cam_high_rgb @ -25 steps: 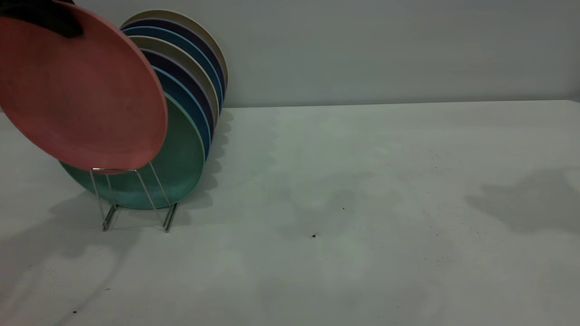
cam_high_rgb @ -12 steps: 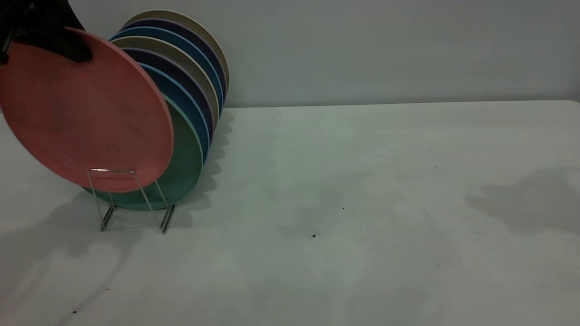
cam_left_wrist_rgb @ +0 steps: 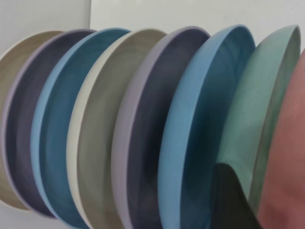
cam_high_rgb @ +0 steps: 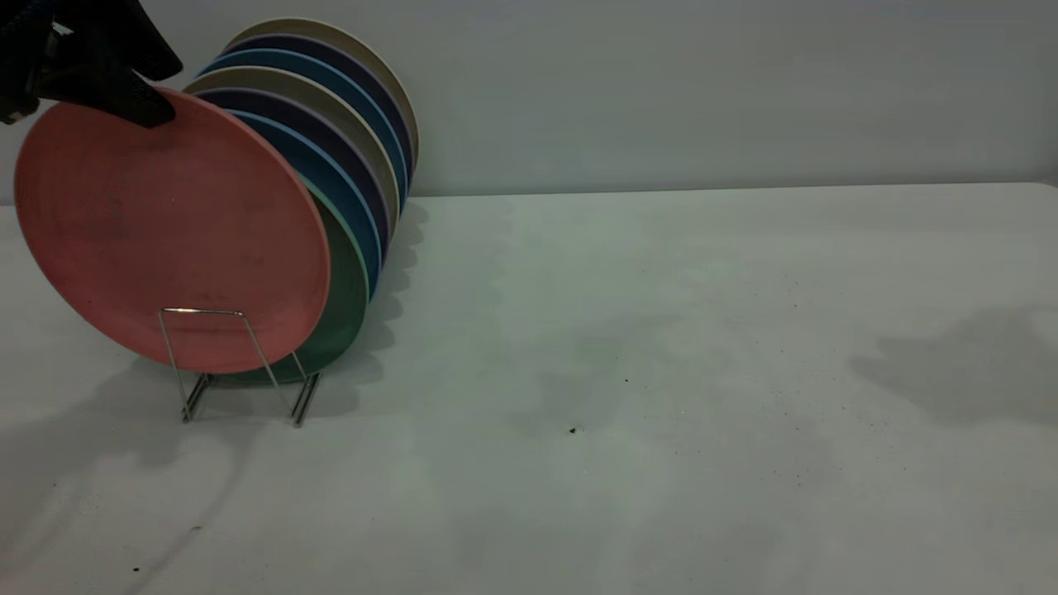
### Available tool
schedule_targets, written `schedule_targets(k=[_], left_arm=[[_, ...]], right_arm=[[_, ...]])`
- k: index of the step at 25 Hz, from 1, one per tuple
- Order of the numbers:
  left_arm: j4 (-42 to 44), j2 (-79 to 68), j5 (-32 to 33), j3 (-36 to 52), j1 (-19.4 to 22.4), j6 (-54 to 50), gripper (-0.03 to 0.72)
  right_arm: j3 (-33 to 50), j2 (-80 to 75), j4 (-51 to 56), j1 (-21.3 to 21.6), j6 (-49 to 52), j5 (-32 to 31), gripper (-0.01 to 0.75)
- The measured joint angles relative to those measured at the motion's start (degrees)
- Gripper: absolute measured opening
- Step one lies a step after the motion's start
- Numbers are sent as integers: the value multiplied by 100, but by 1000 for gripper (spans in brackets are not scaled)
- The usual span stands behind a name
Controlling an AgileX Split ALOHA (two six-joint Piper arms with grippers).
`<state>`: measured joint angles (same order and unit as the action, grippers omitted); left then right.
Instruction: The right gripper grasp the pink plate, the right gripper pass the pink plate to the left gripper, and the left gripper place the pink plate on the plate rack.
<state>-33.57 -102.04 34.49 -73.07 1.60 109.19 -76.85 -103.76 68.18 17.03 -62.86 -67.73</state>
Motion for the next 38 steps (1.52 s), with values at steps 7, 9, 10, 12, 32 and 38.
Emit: schedule_targets(k=[7,9,10,12,32,38], left_arm=[[13,60,340,0,0,-651,427],[59,146,425,0,0,-780,427],[88,207,455,0,0,-847,427],[144,300,503,0,0,-971,427],[1743,2663,1453,4,0,-7083,427],[2488,2889,2146,4,0,-8041,443]], right_arm=[[0,0,94,0,0,0,460],[0,0,130,0,0,0,460],[0,0,135,0,0,0,460],[0,0,135,0,0,0,460],[46,3349,-2149,0,2546,-240,460],[1123,5065,-3304,0,3521,-335,460]])
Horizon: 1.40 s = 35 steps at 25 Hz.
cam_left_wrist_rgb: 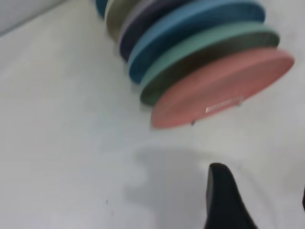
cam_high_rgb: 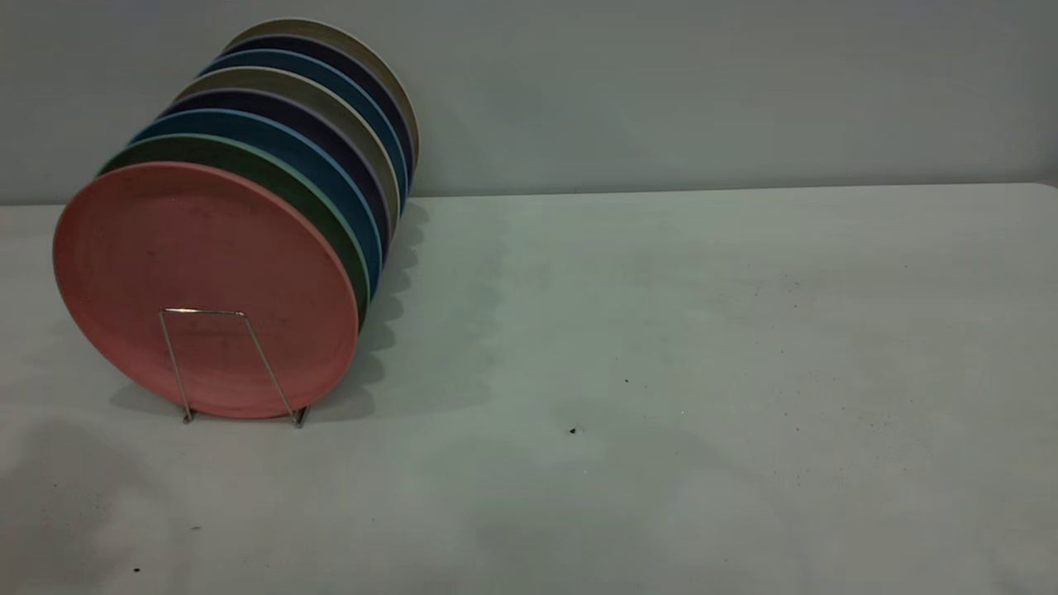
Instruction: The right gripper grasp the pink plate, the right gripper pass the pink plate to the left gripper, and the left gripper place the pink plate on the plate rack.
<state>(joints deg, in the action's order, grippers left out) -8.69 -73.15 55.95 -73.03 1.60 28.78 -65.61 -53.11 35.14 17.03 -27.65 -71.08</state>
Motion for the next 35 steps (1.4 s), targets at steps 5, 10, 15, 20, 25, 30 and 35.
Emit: schedule_targets(k=[5,10,15,20,25,30,35], left_arm=[[-119,176,43,0,0,-135,526],[-451,295,289,0,0,-196,592],[-559,367,848,0,0,-665,592],[-600,467,1091,36,0,-1278,591],[-596,1136,1091,725,0,-1503,591],[-265,2155,1091,1870,0,-1520,591],[361,3252,1062,3193,0,-1935,590]], right_arm=[[1160,1503,-798,0,657,0,460],[2347,2501,-1985,-19,1408,8,460],[3312,2954,-2867,-502,1846,279,460],[3827,2980,-3181,-1176,2020,606,460],[3851,2980,-3293,-1851,2178,671,460],[3856,3098,-3347,-2258,2281,681,460],[3856,3588,-3380,-2275,2281,681,460]])
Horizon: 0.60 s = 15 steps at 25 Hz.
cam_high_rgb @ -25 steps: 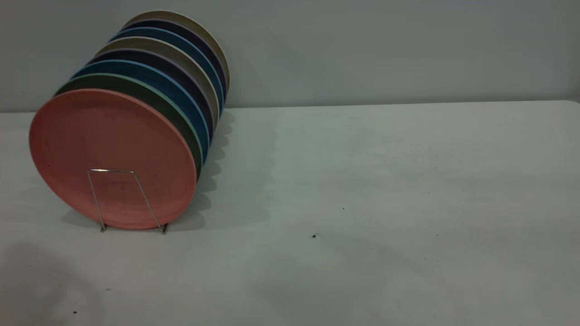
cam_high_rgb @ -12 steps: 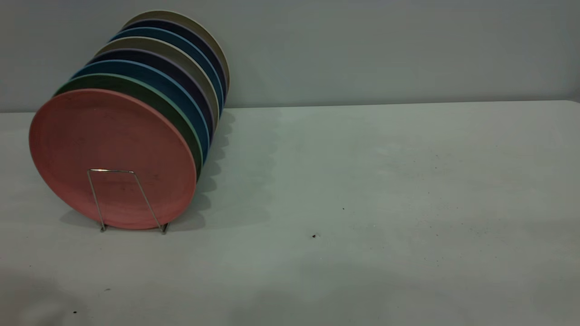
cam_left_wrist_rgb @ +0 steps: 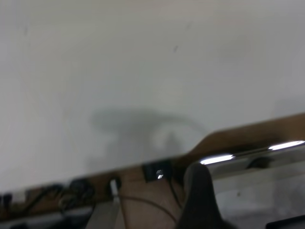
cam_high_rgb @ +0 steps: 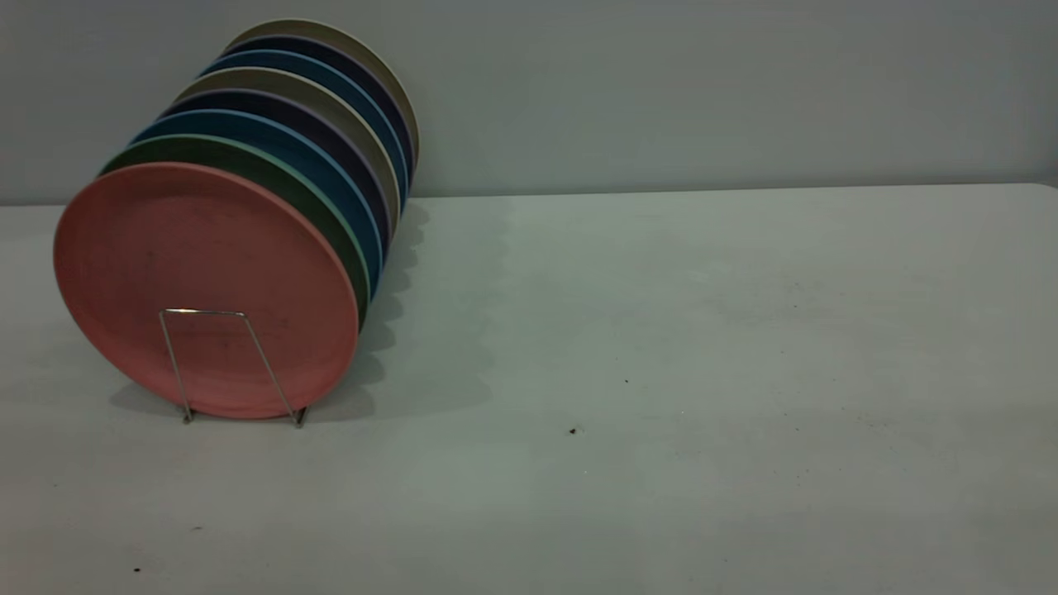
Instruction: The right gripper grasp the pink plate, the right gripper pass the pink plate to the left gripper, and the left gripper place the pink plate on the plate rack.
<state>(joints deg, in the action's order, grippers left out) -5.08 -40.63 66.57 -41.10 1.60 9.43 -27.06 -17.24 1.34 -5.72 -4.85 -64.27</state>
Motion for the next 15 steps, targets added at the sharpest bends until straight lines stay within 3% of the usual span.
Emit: schedule_targets(k=[5,15], left_arm=[[380,1019,-33,750,0,-418,590],[364,2735,-186,1325,0,-471,590]], right_arm=[[0,613,-1,0,6,-6,460],[0,1117,26,0,22,-36,460]])
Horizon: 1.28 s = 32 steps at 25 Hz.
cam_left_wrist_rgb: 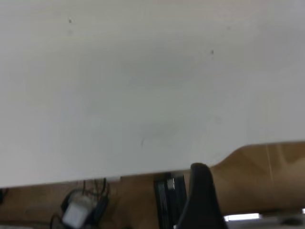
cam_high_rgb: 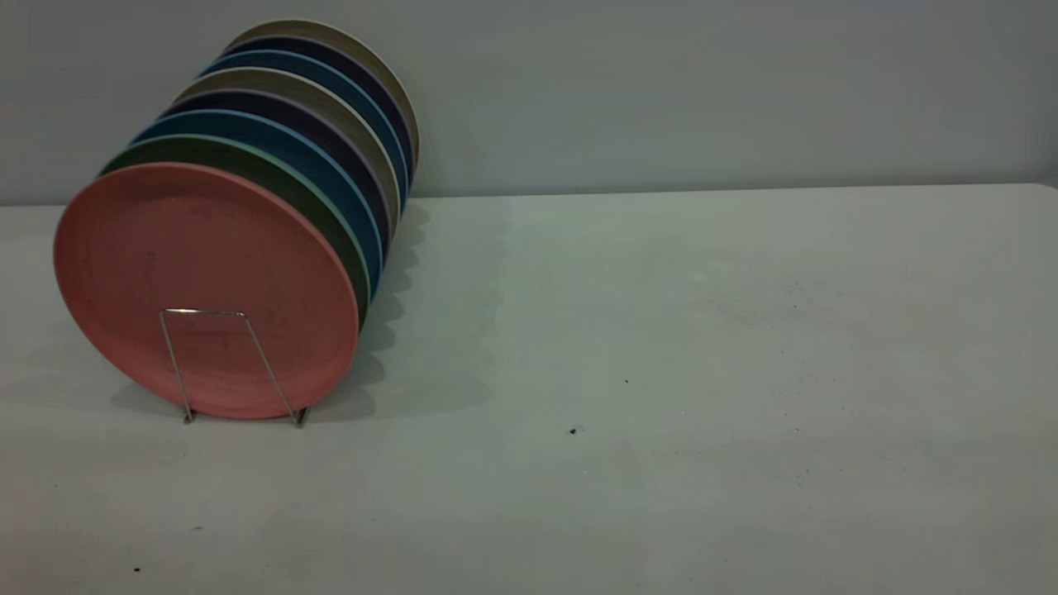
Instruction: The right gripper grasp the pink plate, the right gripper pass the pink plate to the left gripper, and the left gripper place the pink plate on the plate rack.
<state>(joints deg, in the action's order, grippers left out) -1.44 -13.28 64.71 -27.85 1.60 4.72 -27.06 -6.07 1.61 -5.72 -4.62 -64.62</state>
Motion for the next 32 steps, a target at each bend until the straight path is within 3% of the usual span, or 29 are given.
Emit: schedule_targets(k=[32], left_arm=[[14,1453,11,1,0,-250,590]], right_arm=[[0,706,22,95,0,-49,460]])
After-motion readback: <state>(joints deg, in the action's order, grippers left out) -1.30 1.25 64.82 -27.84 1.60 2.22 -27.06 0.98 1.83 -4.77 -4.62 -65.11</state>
